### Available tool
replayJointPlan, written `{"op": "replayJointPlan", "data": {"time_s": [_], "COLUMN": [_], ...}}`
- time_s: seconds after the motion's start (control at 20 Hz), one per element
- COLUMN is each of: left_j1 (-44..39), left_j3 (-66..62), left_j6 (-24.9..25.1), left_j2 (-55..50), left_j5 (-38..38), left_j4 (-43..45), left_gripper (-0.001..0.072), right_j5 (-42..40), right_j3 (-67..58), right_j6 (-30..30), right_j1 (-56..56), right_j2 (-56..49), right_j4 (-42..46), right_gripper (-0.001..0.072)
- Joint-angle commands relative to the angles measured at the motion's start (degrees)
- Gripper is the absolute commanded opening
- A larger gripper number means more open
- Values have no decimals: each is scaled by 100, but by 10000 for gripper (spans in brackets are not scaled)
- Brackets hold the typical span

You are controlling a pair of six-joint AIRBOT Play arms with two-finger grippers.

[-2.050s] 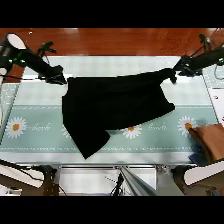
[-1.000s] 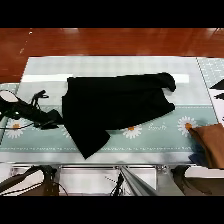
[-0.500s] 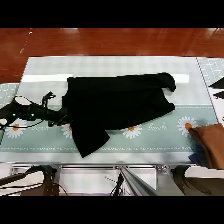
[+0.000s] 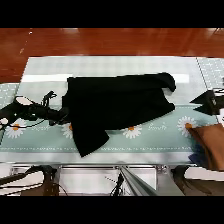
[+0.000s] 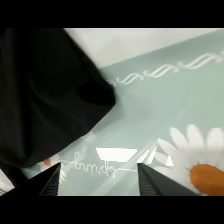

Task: Fold the shirts.

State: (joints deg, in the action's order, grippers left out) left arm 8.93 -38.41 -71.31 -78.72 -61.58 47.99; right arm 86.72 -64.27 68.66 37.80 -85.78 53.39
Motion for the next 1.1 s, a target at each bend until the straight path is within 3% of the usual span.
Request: {"op": "replayJointPlan", "data": {"time_s": [0.0,0.3,0.55,0.6,0.65,0.75,0.8,1.05], "left_j1": [-2,-2,-2,-2,-2,0,0,-2], "left_j3": [4,4,4,4,4,-24,-81,-1054], "left_j6": [20,149,168,168,168,168,201,229], "left_j2": [-4,-7,-7,-7,-7,-4,7,817], "left_j5": [-133,-190,-186,-186,-186,-186,-192,-210], "left_j4": [-2,-2,-2,-2,-2,-2,-2,-4], "left_gripper": [24,24,24,25,25,24,24,23], "right_j5": [-651,-1650,-1939,-1987,-2035,-2090,-2065,-1462], "right_j3": [531,549,549,549,549,527,461,-466], "right_j6": [-223,2,223,243,247,247,243,9], "right_j1": [-752,-1388,-1976,-2096,-2186,-2221,-2170,-1790], "right_j2": [15,-2,-487,-588,-645,-584,-501,634], "right_j4": [422,317,262,264,269,293,306,221], "right_gripper": [550,562,560,534,416,65,35,34]}}
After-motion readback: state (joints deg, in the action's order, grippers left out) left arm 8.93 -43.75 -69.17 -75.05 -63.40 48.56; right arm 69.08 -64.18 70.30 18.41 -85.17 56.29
